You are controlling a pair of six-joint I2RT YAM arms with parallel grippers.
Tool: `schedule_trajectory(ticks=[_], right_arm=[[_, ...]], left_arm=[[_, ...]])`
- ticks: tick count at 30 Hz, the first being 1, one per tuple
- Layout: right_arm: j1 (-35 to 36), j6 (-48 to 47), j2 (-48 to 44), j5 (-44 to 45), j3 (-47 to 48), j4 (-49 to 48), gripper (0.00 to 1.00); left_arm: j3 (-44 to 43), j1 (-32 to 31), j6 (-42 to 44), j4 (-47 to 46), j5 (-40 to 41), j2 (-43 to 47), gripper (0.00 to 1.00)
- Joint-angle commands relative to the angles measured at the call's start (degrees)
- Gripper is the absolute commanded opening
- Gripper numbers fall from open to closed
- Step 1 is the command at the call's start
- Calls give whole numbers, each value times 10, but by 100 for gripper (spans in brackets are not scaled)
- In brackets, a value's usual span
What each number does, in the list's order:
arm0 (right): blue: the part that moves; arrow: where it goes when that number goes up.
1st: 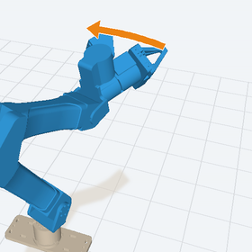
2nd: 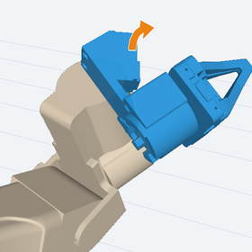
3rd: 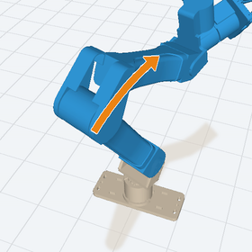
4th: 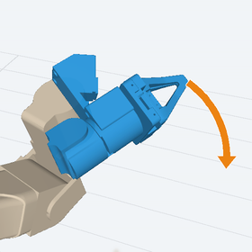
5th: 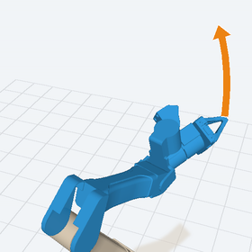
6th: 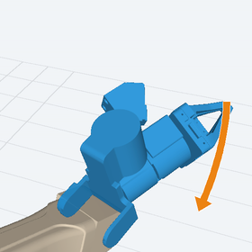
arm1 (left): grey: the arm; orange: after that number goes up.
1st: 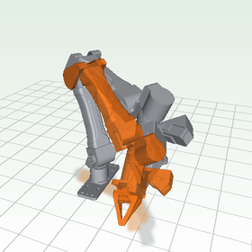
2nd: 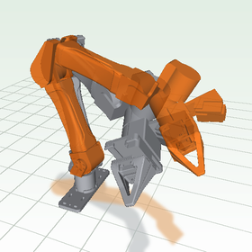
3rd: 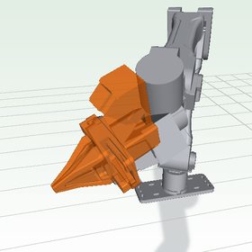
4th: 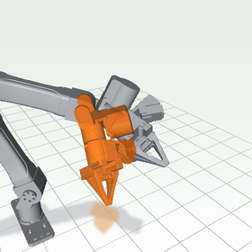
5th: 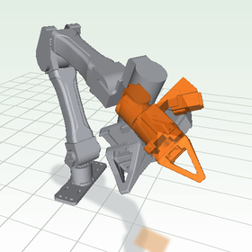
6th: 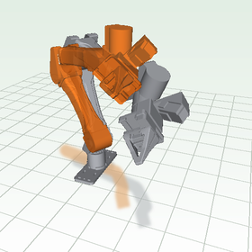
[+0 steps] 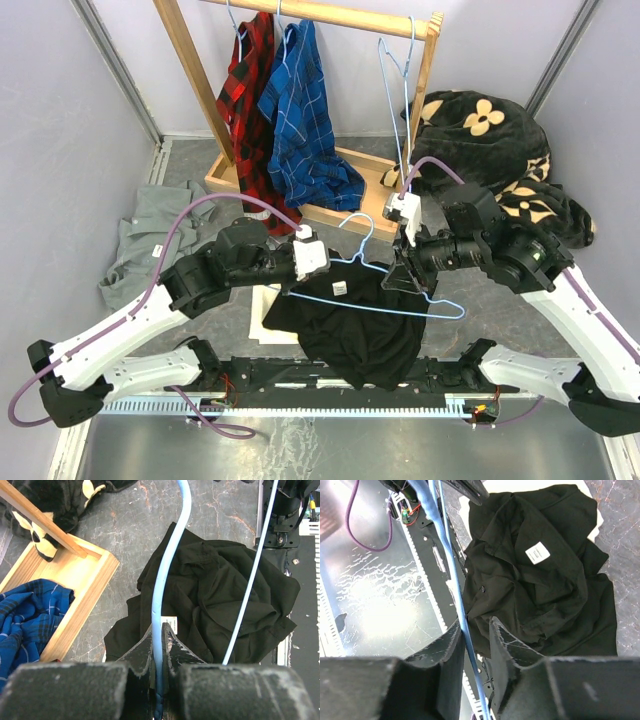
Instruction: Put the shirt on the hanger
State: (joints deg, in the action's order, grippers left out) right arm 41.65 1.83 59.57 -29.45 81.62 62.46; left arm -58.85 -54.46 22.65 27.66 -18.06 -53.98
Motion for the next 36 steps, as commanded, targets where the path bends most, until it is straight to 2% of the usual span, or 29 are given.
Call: schedule_trajectory(ticks=[1, 6, 9, 10, 14, 16, 18, 21, 25, 28, 32, 36], right_arm=[[2, -4, -20, -2, -15, -29, 29], [2, 2, -25, -2, -28, -34, 16], [2, 3, -30, -2, -33, -36, 1], [2, 4, -32, 3, -36, -38, 0], [2, 9, -44, 24, -40, -50, 0], [2, 11, -47, 38, -39, -48, 0], [2, 11, -51, 56, -44, -45, 0], [2, 18, -57, 75, -56, -41, 0], [2, 34, -71, 90, -70, -36, 0], [3, 46, -89, 129, -76, -24, 0], [2, 54, -114, 173, -82, 9, 0], [2, 79, -138, 202, -95, 23, 0]], left_arm=[[-8, 0, -2, -39, 2, 16, 3], [-6, 0, -8, -41, 7, 16, 3], [2, 0, -12, -47, 13, 20, 3], [6, 0, -13, -50, 18, 20, 4], [14, 0, -28, -54, 42, 26, 26], [24, 0, -43, -64, 60, 35, 44], [40, 0, -62, -75, 83, 47, 52], [60, 0, -99, -83, 123, 72, 59], [80, 0, -193, -83, 226, 99, 68], [82, 0, -288, -41, 301, 105, 68], [84, 0, -409, 34, 342, 94, 70], [111, 0, -524, 65, 359, 86, 70]])
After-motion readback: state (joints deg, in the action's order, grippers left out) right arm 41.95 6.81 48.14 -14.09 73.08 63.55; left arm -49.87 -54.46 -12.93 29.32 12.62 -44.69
